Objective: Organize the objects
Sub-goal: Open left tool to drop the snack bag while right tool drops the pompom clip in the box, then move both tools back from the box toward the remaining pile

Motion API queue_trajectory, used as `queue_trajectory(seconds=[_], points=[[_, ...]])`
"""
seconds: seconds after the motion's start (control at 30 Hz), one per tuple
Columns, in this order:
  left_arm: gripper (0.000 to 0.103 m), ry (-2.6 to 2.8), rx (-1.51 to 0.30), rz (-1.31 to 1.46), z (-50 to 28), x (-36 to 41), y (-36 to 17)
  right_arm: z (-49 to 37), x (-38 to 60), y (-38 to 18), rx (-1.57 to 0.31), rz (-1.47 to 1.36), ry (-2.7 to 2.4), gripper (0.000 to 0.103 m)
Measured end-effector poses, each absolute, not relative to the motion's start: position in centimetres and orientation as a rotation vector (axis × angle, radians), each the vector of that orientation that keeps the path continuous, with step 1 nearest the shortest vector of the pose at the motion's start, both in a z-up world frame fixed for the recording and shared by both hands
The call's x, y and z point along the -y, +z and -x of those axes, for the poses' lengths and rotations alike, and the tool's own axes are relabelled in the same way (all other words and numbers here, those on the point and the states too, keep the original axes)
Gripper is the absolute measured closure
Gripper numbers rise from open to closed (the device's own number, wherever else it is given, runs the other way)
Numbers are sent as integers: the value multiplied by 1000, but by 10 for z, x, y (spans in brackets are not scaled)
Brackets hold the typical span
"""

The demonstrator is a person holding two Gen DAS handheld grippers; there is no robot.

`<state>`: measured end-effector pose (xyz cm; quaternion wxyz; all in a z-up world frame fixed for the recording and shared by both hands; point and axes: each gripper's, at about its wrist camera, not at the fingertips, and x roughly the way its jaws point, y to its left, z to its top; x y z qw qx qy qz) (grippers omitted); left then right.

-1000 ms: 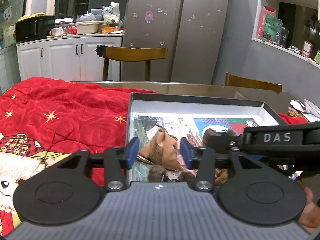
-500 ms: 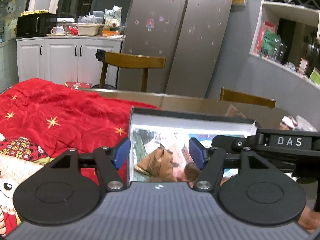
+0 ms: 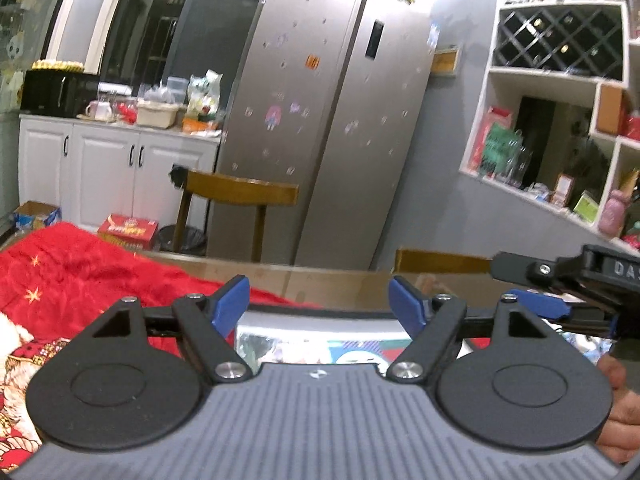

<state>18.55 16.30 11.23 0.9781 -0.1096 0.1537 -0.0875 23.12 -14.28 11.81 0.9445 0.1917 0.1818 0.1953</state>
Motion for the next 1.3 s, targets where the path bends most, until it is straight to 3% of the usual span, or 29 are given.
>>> queue_trajectory(seconds=[0.53,0.7,0.8,1.3], points=[[16,-381,-152,119,-73,-91,137,-157,206,103,-266,-369,306,14],[15,-358,-148,103,-51,-78,132,-144,216,92,-235,-375,295,7],[15,-340,-178,105,-46,-73,123,-136,218,84,-224,-350,295,0],[14,-419,-373,59,-64,-69,38,-136,211,25,-393,-313,331,0]])
